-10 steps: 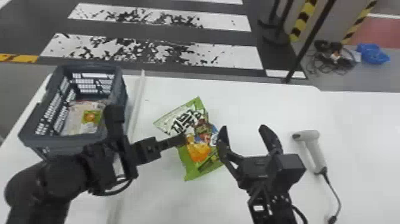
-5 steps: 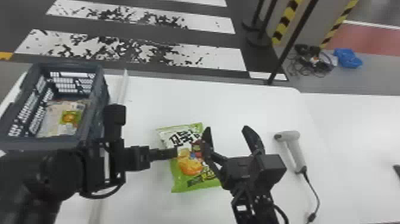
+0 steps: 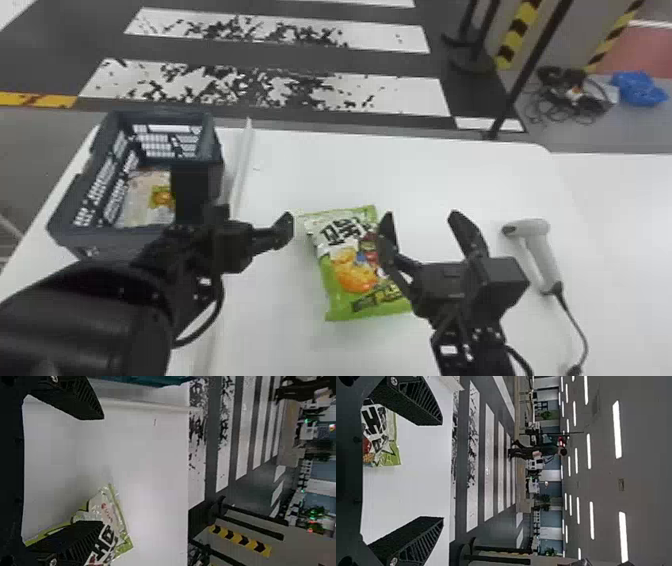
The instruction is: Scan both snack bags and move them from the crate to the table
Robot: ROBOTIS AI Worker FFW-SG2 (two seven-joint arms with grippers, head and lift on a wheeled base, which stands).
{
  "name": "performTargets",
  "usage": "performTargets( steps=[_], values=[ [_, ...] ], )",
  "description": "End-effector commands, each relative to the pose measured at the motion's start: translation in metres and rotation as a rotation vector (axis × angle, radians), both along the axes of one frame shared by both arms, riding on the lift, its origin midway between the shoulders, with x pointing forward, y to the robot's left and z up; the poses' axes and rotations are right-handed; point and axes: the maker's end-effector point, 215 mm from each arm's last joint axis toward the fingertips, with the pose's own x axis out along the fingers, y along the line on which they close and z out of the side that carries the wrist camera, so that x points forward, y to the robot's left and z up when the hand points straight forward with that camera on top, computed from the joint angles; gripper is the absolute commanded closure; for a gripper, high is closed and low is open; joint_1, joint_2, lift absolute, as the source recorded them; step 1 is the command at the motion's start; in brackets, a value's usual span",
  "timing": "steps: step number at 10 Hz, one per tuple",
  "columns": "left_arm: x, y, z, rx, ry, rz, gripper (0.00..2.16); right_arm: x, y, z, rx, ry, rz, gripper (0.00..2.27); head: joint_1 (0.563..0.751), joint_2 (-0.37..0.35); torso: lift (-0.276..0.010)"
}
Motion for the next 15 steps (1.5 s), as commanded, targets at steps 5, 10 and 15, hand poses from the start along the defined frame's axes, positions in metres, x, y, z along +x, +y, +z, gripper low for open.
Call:
performTargets(
  steps=[5,10,15],
  values=[
    [0.004,0.078,0.119,-0.003,-0.483,0.104,0.07,0.001,-0.010,-0.046,-0.023,0.157,0.017,0.09,0.695,0.026,-0.088],
    [-0.014,0.148,0.132,-0.045,-0.548,0.115,0.08,-0.005,-0.010,-0.111,0.010,0.424,0.101,0.09,0.695,0.127,-0.088],
    [-0.016,0.155,0.104,-0.061,-0.498,0.118,0.08,-0.033,-0.004,-0.172,0.248,0.718,0.226,0.10,0.695,0.169,-0.088]
  ],
)
